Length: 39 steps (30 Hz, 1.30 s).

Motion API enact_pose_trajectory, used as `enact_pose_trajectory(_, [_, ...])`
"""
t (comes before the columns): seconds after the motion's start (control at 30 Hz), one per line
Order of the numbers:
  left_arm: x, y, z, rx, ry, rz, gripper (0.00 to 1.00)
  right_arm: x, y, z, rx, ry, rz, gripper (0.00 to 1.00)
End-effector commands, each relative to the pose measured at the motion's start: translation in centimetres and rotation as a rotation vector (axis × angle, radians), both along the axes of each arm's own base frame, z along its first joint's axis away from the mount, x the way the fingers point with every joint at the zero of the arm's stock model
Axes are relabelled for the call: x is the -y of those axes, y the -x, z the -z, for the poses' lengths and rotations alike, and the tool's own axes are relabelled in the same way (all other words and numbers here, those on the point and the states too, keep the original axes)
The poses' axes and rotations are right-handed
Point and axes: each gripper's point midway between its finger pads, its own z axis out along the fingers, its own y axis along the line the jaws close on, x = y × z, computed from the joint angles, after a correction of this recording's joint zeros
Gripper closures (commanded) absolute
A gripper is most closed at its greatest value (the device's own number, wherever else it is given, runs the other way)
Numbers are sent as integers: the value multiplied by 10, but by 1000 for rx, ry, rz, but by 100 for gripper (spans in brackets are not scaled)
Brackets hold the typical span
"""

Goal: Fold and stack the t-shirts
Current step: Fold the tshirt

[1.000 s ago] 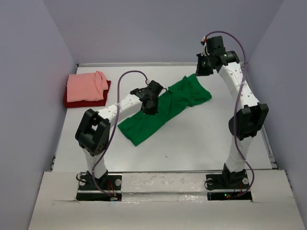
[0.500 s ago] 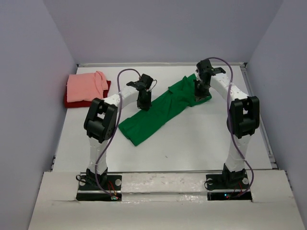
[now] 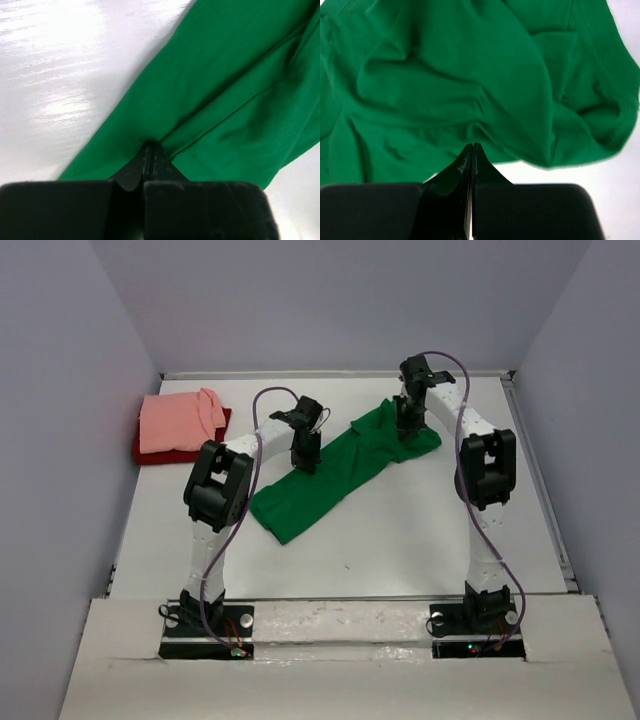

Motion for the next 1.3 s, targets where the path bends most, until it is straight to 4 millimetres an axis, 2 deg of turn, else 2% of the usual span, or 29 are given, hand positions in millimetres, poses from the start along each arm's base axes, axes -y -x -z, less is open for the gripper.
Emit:
enact_pose_trajectory(0.0, [7,0,-4,-4,24,33,100,-10,-26,-21,64,-5,-21,100])
enact_pose_trajectory(0.03, [6,1,-2,-12,19,31,100,-12,-36,-32,97,-10,-24,100])
enact_pose_trajectory(0.07, [5,1,-3,-11,14,29,100,-12,-37,-32,92,-6,-25,100])
enact_pose_trajectory(0.1, [4,2,-2,-14,13,29,100,-11,-34,-23,58,1,-24,100])
enact_pose_trajectory(0.3, [1,21,6,-72,31,19,100,-13,-28,-13,33,16,-39,100])
enact_pose_trajectory(0.33, [5,23,1,-70,60,20,100,-7,-27,-5,19,52,-29,100])
enact_pose_trajectory(0.4, [4,32,4,-86,74,18,100,-3,-24,4,1,71,-30,100])
enact_pose_trajectory(0.73, [0,70,-4,-111,60,15,100,-9,-25,31,-68,64,-58,100])
enact_pose_trajectory(0.83, [7,84,-11,-111,70,26,100,-9,-25,38,-81,65,-64,100])
enact_pose_trajectory(1.03, [32,118,-19,-128,93,74,100,-12,-18,48,-119,50,-81,100])
enact_pose_trajectory(1.13, [39,133,-19,-140,95,96,100,-13,-15,53,-134,45,-95,100])
enact_pose_trajectory(1.27, [51,154,-26,-152,131,111,100,-23,-13,54,-146,-7,-130,100])
